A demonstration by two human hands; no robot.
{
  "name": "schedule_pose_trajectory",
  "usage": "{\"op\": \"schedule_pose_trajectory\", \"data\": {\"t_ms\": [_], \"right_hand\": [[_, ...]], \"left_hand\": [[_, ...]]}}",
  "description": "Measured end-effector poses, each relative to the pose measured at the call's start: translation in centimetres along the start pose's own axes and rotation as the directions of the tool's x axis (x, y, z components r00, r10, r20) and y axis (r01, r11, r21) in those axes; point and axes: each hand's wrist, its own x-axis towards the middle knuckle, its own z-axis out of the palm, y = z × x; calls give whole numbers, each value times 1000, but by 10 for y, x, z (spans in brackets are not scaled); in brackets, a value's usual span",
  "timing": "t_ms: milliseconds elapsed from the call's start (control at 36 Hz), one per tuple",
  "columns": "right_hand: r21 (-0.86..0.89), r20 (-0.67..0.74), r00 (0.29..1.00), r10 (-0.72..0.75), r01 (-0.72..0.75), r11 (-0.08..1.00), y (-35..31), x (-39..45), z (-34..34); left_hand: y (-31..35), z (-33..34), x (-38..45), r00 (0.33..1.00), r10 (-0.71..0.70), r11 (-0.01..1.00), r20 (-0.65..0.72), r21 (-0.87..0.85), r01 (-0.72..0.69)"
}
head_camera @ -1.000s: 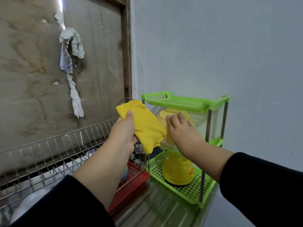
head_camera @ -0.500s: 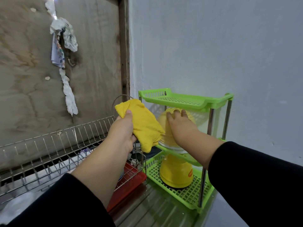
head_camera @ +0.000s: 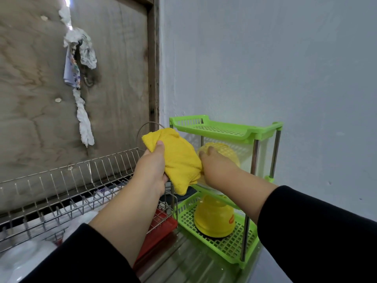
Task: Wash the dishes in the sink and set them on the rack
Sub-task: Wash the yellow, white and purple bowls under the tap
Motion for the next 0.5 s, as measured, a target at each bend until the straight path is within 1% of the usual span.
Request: {"op": "schedule_pose_trajectory", "data": {"t_ms": [56,139,194,222,250,278,306,361,389,417,444,472,500], "right_hand": [[131,-73,997,-38,47,990,-4,-4,4],[315,-182,983,-28,86,945,-13,-15,8],[491,-212,977,0,107,864,-22,-25,9],[588,-219,976,16,119,800,-27,-30,10],[694,-214,976,36,126,709,-34,-37,11],[797,-192,980,59,120,592,-38,-42,12],[883,-144,988,55,103,458,-51,-50,14],[985,-27,999,30,21,172,-69,-64,21],[999,44,999,-12,-44,-2,-77,-72,24],[978,109,991,-79,-121,-170,-85,-80,27],[935,153,975,-161,-196,-296,-92,-88,29],[894,172,956,-237,-252,-369,-98,-97,33],[868,166,936,-309,-288,-404,-104,-106,36]], "left_hand": [[0,-5,-6,1000,13,1000,-6,-6,-13],[4,-15,-21,999,32,999,-14,-30,-33],[8,-24,-34,999,32,997,-21,-68,-33],[10,-29,-41,999,29,996,-27,-85,-31],[13,-35,-49,999,20,995,-34,-97,-23],[14,-37,-56,1000,6,993,-30,-118,-10],[19,-48,-67,999,-4,990,-48,-144,-3],[22,-63,-85,997,-33,983,-71,-183,19],[24,-71,-92,995,-48,983,-85,-179,32],[26,-79,-100,993,-65,984,-100,-171,47],[26,-88,-107,990,-77,985,-118,-160,58],[27,-97,-116,987,-88,985,-137,-157,66],[28,-106,-125,984,-89,985,-152,-158,65]]}}
